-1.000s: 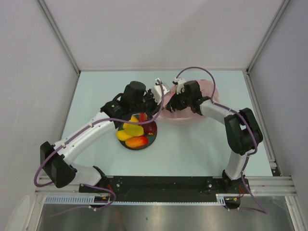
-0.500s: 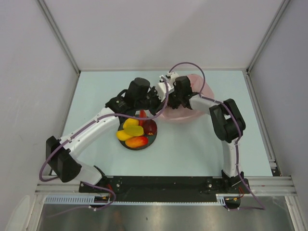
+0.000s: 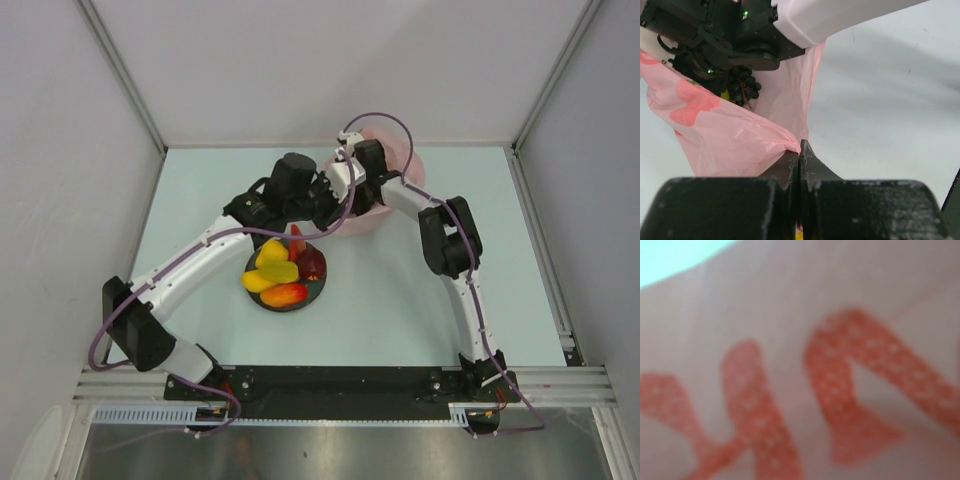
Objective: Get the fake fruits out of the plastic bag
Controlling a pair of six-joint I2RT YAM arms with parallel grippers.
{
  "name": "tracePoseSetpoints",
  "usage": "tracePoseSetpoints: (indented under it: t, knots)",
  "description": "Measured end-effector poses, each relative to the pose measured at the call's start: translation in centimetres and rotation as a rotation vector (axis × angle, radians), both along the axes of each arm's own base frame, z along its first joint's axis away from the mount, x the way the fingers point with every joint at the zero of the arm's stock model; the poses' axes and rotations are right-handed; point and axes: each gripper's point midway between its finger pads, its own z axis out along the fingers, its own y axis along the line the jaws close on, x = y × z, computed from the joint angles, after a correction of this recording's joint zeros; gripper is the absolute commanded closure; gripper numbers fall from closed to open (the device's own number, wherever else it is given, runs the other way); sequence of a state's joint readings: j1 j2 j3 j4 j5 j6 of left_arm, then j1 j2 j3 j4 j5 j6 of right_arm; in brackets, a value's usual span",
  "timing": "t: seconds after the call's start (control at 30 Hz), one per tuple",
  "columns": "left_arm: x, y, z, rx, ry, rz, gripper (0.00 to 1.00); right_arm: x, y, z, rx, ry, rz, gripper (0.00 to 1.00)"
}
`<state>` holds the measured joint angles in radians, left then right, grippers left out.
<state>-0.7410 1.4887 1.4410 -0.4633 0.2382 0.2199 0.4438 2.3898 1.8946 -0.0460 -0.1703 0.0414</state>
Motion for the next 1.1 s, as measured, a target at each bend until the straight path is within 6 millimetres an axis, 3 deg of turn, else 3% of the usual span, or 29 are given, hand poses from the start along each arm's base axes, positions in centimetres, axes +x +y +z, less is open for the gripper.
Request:
tracePoseSetpoints:
  t: [0.17, 0.3, 0.43, 0.53, 0.57, 0.6, 0.63, 0.7, 0.73, 0.83, 0.93, 1.1]
  knots:
    - [0.4, -0.3, -0.2, 0.001, -0.002, 0.003, 1.00, -0.9, -2.7, 0.2, 0.034, 0.056, 0.013, 0.75]
    - [1.4, -0.3, -0.9, 0.008, -0.001, 0.035, 1.00, -3.6, -6.6, 1.6, 0.083, 0.138, 0.029, 0.74]
    - [4.0, 0.1, -1.2, -0.014, 0.038, 0.122, 1.00, -6.2, -9.7, 6.9, 0.143, 0.125, 0.091, 0.73]
    - [7.2, 0.5, -0.5, -0.045, 0.031, 0.193, 0.99, -8.7, -10.8, 13.0, 0.163, 0.036, 0.197, 0.73]
    - [8.1, 0.5, -0.2, -0.053, 0.023, 0.211, 0.95, -9.7, -10.9, 14.9, 0.165, 0.002, 0.238, 0.73]
    - [8.9, 0.5, 0.2, -0.063, 0.012, 0.228, 0.84, -10.8, -10.9, 16.7, 0.162, -0.030, 0.278, 0.73]
    - [9.6, 0.5, 0.6, -0.072, 0.001, 0.238, 0.55, -11.9, -10.9, 18.0, 0.160, -0.056, 0.319, 0.72]
    - [10.5, 0.1, 1.4, -0.088, -0.020, 0.246, 0.34, -13.8, -10.8, 20.0, 0.155, -0.094, 0.382, 0.72]
    - [10.7, -0.2, 1.8, -0.096, -0.027, 0.247, 0.18, -14.8, -10.7, 20.9, 0.153, -0.109, 0.414, 0.72]
    - [10.9, -0.4, 2.6, -0.108, -0.041, 0.247, 0.06, -16.9, -10.2, 22.4, 0.143, -0.144, 0.481, 0.72]
    - [10.9, -0.1, 3.2, -0.113, -0.050, 0.257, 0.04, -18.7, -8.7, 23.6, 0.133, -0.184, 0.550, 0.72]
    - [10.1, 3.3, 5.2, -0.106, -0.099, 0.320, 0.04, -23.2, -3.4, 26.1, 0.105, -0.314, 0.747, 0.72]
